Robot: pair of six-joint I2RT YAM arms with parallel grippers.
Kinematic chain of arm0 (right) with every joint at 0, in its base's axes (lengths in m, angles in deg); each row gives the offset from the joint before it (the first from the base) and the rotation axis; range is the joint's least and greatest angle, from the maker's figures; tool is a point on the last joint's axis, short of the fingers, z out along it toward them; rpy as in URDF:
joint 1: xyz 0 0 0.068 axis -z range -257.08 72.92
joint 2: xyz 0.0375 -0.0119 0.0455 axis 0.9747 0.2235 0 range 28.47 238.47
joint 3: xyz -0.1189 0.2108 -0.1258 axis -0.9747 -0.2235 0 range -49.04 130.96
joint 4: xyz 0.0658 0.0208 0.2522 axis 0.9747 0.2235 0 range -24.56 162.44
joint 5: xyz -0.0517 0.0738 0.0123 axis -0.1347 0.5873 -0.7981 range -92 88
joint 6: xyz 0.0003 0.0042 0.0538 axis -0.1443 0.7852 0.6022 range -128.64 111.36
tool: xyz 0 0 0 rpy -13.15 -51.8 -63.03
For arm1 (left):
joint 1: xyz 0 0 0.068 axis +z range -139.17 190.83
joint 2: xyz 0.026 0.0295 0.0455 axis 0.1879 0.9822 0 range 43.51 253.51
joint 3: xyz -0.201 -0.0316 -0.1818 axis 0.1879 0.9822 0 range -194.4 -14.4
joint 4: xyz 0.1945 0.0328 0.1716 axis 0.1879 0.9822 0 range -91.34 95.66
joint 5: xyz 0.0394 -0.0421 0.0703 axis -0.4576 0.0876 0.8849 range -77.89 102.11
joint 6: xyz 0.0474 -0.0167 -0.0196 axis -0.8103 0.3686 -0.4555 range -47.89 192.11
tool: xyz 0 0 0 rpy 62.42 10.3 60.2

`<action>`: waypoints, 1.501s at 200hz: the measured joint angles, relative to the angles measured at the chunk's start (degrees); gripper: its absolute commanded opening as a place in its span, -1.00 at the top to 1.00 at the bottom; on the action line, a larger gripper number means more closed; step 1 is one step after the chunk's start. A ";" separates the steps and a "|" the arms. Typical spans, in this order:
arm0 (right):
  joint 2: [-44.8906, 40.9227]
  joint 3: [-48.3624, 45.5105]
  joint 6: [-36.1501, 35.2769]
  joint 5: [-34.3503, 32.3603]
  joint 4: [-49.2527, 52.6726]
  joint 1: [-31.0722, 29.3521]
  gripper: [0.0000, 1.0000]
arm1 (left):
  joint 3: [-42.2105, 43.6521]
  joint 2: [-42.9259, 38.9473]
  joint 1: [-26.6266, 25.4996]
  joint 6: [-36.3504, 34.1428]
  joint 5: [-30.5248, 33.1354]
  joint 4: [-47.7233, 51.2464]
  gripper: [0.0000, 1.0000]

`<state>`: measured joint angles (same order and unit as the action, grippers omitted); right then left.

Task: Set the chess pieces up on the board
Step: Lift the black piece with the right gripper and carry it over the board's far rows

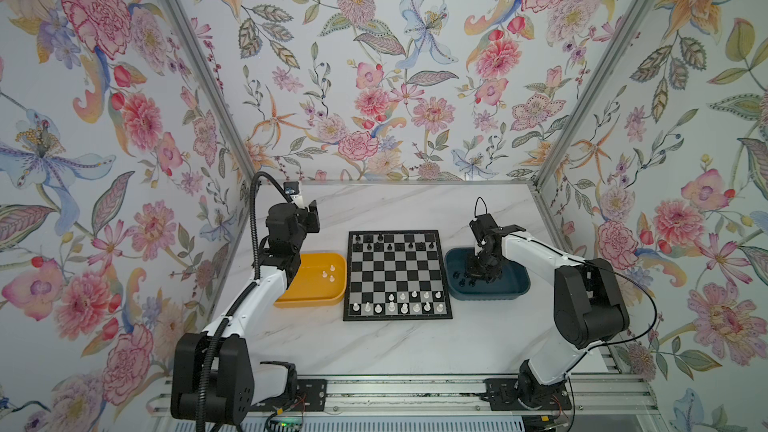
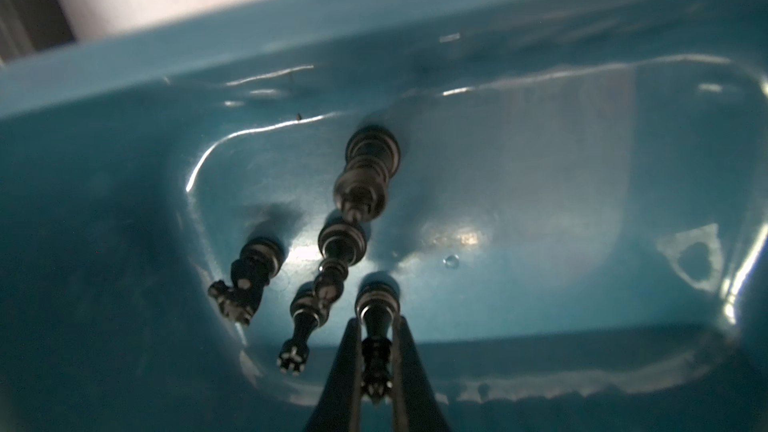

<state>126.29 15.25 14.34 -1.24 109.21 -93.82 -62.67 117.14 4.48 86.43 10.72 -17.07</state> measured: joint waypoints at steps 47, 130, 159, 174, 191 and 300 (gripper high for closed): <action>-2.12 3.98 -0.20 -1.90 5.01 -0.37 0.92 | 0.15 -0.02 0.00 -0.02 -0.57 -0.11 -0.04; -4.39 17.90 -1.31 -5.64 16.39 -3.17 0.98 | 4.28 -1.64 0.04 0.00 -1.44 -1.42 -0.05; -3.17 24.61 -1.62 -6.01 19.21 -5.46 1.00 | 5.05 -2.21 0.09 0.00 -1.44 -2.58 -0.05; -1.31 28.46 -1.77 -5.99 20.65 -6.69 1.00 | 5.46 -2.56 0.09 -0.02 -1.42 -2.91 -0.05; 1.81 32.96 -2.29 -5.90 21.99 -8.02 1.00 | 6.05 -2.91 0.09 -0.02 -1.44 -3.30 -0.05; 24.94 62.14 -5.44 -1.42 28.30 -13.55 1.00 | 8.28 -4.33 0.09 -0.02 -1.42 -4.61 -0.05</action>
<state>151.22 77.39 8.90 -2.66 137.52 -107.37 -54.39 112.81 4.57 86.41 9.30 -21.68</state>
